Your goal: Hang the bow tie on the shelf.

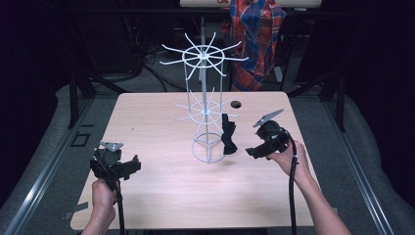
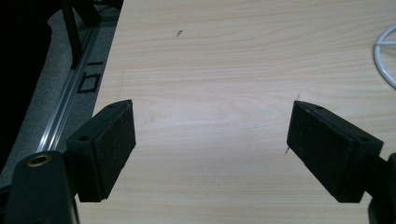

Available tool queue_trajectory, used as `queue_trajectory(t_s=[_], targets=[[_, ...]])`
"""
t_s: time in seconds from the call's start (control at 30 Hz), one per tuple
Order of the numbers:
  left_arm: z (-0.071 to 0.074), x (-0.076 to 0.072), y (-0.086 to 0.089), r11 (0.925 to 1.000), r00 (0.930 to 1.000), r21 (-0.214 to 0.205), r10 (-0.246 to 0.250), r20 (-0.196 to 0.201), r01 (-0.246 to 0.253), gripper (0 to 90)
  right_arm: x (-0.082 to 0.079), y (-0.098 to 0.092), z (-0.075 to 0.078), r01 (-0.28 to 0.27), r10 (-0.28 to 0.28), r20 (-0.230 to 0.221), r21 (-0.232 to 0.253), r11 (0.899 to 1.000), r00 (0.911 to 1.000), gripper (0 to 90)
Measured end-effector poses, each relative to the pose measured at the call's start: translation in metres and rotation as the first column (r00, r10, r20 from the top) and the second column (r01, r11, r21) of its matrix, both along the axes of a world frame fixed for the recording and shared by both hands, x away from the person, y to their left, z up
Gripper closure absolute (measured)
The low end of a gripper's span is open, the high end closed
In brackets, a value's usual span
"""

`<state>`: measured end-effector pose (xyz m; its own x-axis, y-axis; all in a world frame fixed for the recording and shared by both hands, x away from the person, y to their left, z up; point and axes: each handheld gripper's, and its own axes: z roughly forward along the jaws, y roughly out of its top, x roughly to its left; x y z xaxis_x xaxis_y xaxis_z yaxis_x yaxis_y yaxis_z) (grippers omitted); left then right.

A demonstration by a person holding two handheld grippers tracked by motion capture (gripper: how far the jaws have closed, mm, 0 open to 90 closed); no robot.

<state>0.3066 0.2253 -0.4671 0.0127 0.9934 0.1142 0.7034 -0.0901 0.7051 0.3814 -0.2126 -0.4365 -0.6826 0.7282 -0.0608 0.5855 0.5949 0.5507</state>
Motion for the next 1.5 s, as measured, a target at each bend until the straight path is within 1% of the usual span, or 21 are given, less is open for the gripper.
queue_trajectory(t_s=[0.07, 0.1, 0.13, 0.2, 0.27, 0.4, 0.5, 0.53, 0.63, 0.73, 0.87, 0.9, 0.93, 0.97, 1.0, 1.1, 1.3, 1.37, 1.43, 1.47, 1.5], targets=[[0.0, 0.0, 0.0, 1.0, 1.0, 0.0, 0.001, 0.001, -0.001, 15.8, -0.001, -0.003, 0.0, 0.003, -0.003, -0.004, -0.003, 1.0, 1.0, 18.1], [0.0, 0.0, 0.0, 1.0, 1.0, -0.001, 0.002, 0.001, -0.002, 15.8, -0.001, -0.004, -0.002, 0.006, -0.006, 0.0, 0.006, 1.0, 1.0, 17.0], [0.0, 0.0, 0.0, 1.0, 1.0, 0.0, 0.002, 0.001, -0.002, 15.8, -0.001, -0.006, -0.002, 0.005, -0.005, -0.005, -0.006, 1.0, 1.0, 16.2], [0.0, 0.0, 0.0, 1.0, 1.0, -0.001, 0.002, 0.001, -0.002, 15.8, -0.003, -0.009, -0.002, 0.01, -0.01, -0.013, -0.011, 1.0, 0.9999, 15.3], [0.0, 0.0, 0.0, 1.0, 1.0, -0.001, 0.002, 0.002, -0.002, 15.8, -0.004, -0.009, -0.003, 0.012, -0.012, -0.007, -0.009, 1.0, 0.9999, 15.1], [0.0, 0.0, 0.0, 1.0, 1.0, -0.001, 0.004, 0.001, -0.004, 15.8, -0.009, -0.014, -0.004, 0.007, -0.008, -0.022, -0.017, 1.0, 0.9997, 13.8], [0.0, 0.0, 0.0, 1.0, 1.0, -0.001, 0.003, 0.002, -0.003, 15.8, -0.011, -0.017, -0.005, 0.007, -0.007, -0.019, -0.02, 1.0, 0.9998, 13.2], [0.0, 0.0, 0.0, 1.0, 1.0, -0.001, 0.003, 0.001, -0.003, 15.8, -0.014, -0.021, -0.006, 0.011, -0.012, -0.021, -0.029, 1.0, 0.9997, 12.0], [0.0, 0.0, 0.0, 1.0, 1.0, 0.0, 0.003, 0.0, -0.003, 15.8, -0.016, -0.023, -0.008, 0.015, -0.015, -0.025, -0.024, 1.0, 0.9996, 10.5], [0.0, 0.0, 0.0, 1.0, 1.0, 0.0, 0.002, -0.001, -0.002, 15.8, -0.019, -0.032, -0.012, 0.025, -0.026, -0.036, -0.037, 0.999, 0.999, 8.8], [0.0, 0.0, 0.0, 1.0, 1.0, 0.001, 0.003, -0.001, -0.003, 15.8, -0.024, -0.041, -0.016, 0.032, -0.033, -0.042, -0.036, 0.999, 0.9986, 7.6], [0.0, 0.0, 0.0, 1.0, 1.0, 0.0, 0.002, 0.0, -0.002, 15.8, -0.026, -0.043, -0.018, 0.04, -0.042, -0.044, -0.037, 0.999, 0.9981, 7.3], [0.0, 0.0, -0.001, 1.0, 1.0, -0.001, 0.0, -0.004, 0.0, 15.8, -0.026, -0.044, -0.018, 0.036, -0.037, -0.049, -0.036, 0.999, 0.9981, 7.3], [-0.001, 0.0, -0.001, 1.0, 1.0, 0.0, 0.001, -0.003, -0.001, 15.8, -0.028, -0.046, -0.02, 0.042, -0.043, -0.042, -0.043, 0.998, 0.9982, 7.1], [-0.001, 0.0, -0.001, 1.0, 1.0, -0.001, 0.0, -0.004, 0.0, 15.8, -0.029, -0.047, -0.021, 0.043, -0.045, -0.045, -0.052, 0.998, 0.998, 7.1], [-0.001, 0.0, -0.001, 1.0, 1.0, -0.001, -0.001, -0.007, 0.001, 15.8, -0.032, -0.05, -0.026, 0.045, -0.048, -0.049, -0.054, 0.998, 0.9976, 7.2], [-0.001, 0.0, -0.001, 1.0, 0.9998, 0.0, 0.004, -0.018, -0.004, 15.8, -0.037, -0.055, -0.034, 0.049, -0.053, -0.051, -0.078, 0.996, 0.9973, 6.6], [-0.001, 0.001, -0.002, 1.0, 0.9998, 0.0, 0.005, -0.019, -0.005, 15.8, -0.04, -0.056, -0.041, 0.052, -0.056, -0.061, -0.073, 0.996, 0.9966, 6.3], [-0.001, 0.001, -0.002, 1.0, 0.9996, 0.0, 0.002, -0.029, -0.002, 15.8, -0.04, -0.057, -0.045, 0.053, -0.059, -0.072, -0.088, 0.995, 0.9956, 5.8], [-0.002, 0.001, -0.003, 1.0, 0.9996, 0.003, 0.004, -0.027, -0.004, 15.8, -0.039, -0.057, -0.047, 0.053, -0.06, -0.081, -0.084, 0.995, 0.9949, 5.6], [-0.002, 0.002, -0.003, 1.0, 0.9996, 0.003, 0.005, -0.029, -0.005, 15.8, -0.038, -0.057, -0.048, 0.048, -0.056, -0.086, -0.092, 0.995, 0.9947, 5.0]])
